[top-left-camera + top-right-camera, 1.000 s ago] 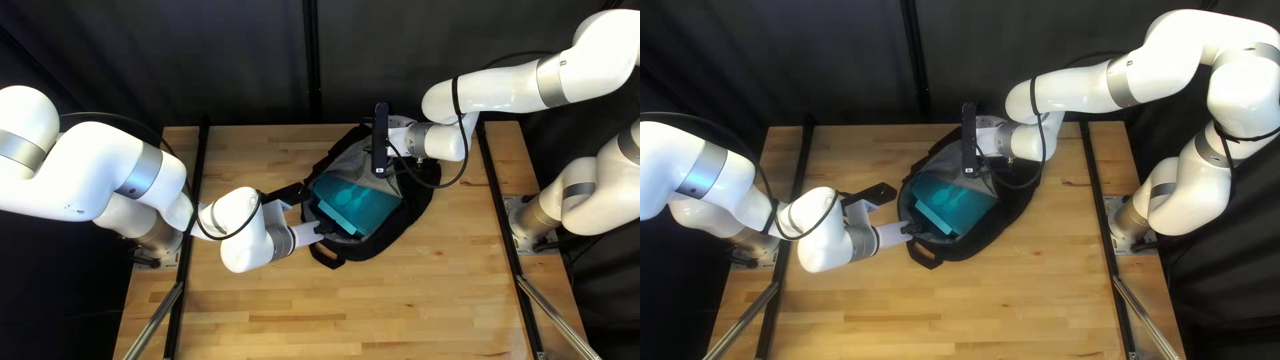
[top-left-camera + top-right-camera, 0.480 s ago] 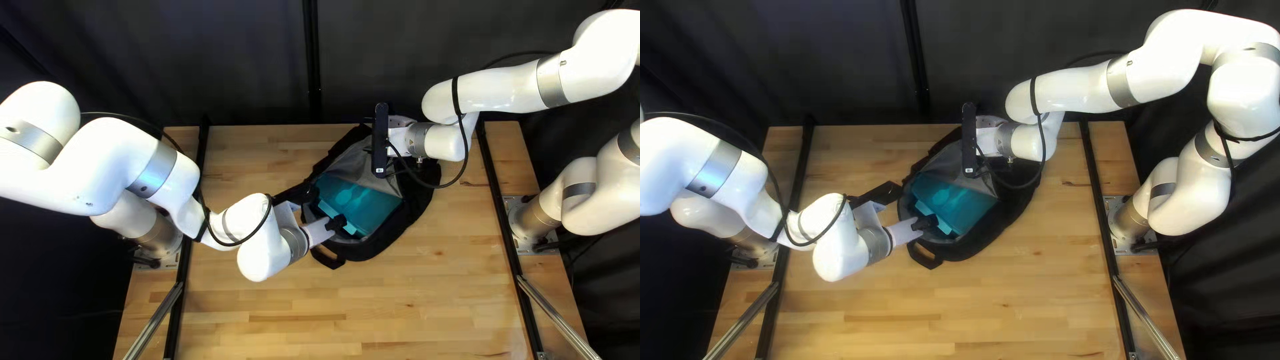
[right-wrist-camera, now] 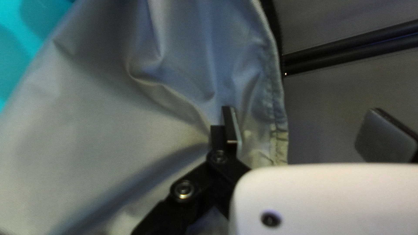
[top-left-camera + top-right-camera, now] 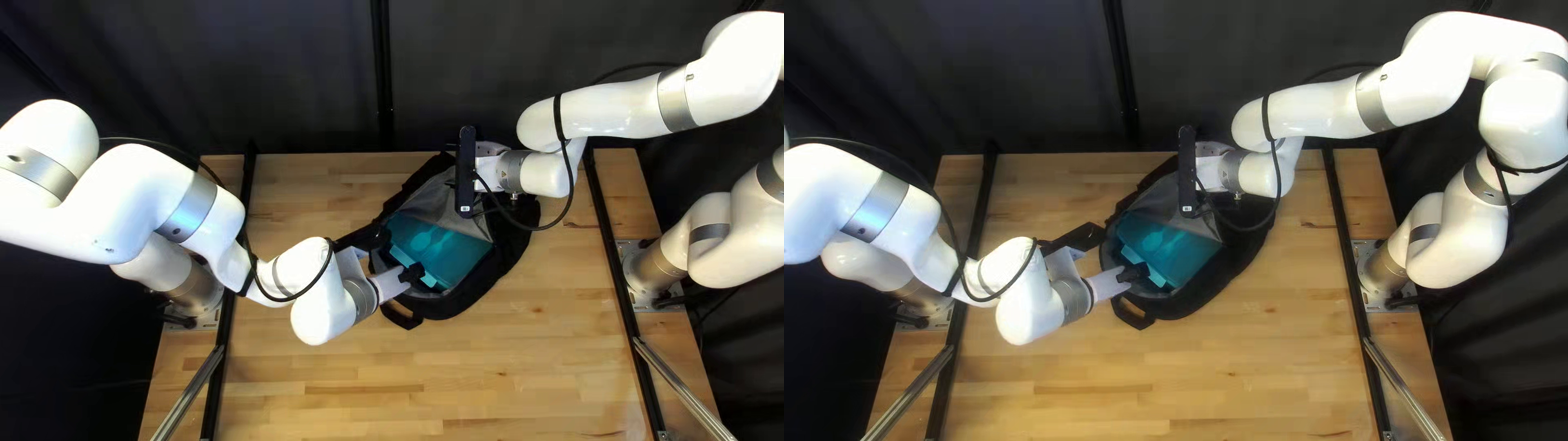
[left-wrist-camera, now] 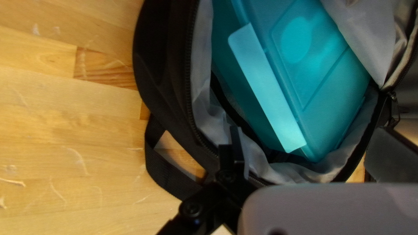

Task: Remove a lunch box from a kids backpack

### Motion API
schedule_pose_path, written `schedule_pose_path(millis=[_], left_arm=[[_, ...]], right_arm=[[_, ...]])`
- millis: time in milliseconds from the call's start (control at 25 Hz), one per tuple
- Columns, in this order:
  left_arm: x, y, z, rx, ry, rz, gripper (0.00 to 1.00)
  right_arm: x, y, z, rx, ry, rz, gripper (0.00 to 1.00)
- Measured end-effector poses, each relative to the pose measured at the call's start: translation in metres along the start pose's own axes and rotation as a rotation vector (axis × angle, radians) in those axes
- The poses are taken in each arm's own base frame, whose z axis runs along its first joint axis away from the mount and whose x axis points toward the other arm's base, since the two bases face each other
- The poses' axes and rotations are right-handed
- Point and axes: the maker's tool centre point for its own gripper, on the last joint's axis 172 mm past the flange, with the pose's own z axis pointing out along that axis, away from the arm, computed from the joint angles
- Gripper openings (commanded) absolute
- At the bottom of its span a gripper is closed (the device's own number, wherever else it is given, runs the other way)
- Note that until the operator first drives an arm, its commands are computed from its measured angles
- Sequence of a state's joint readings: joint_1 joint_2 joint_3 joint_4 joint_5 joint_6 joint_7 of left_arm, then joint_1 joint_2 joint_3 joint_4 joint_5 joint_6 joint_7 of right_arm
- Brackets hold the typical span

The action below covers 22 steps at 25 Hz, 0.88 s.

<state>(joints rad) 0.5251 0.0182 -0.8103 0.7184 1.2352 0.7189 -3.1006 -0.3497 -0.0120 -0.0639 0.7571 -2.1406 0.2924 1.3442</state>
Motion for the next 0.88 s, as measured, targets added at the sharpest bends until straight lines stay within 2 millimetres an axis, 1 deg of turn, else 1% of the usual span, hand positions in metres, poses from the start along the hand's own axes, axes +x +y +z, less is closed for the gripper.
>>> schedule_pose_path(millis=[80, 240, 400, 480, 640, 760, 880], left_arm=[[-0.001, 0.002, 0.0, 0.002, -0.007, 0.003, 1.0], [-0.002, 0.004, 0.003, 0.036, -0.044, 0.063, 1.0], [0.004, 0.008, 0.008, 0.058, -0.065, 0.097, 1.0], [0.006, 0.009, 0.013, 0.067, -0.068, 0.104, 1.0], [0.009, 0.012, 0.029, 0.087, -0.096, 0.148, 1.0], [0.013, 0.014, 0.039, 0.103, -0.139, 0.225, 1.0], [0.015, 0.014, 0.041, 0.115, -0.195, 0.317, 1.0]], right_arm=[[0.0, 0.0, 0.0, 0.0, 0.0, 0.0, 1.0], [0.0, 0.0, 0.0, 0.0, 0.0, 0.0, 1.0], [0.0, 0.0, 0.0, 0.0, 0.0, 0.0, 1.0], [0.0, 0.0, 0.0, 0.0, 0.0, 0.0, 1.0], [0.0, 0.0, 0.0, 0.0, 0.0, 0.0, 1.0], [0.0, 0.0, 0.0, 0.0, 0.0, 0.0, 1.0], [0.0, 0.0, 0.0, 0.0, 0.0, 0.0, 1.0]])
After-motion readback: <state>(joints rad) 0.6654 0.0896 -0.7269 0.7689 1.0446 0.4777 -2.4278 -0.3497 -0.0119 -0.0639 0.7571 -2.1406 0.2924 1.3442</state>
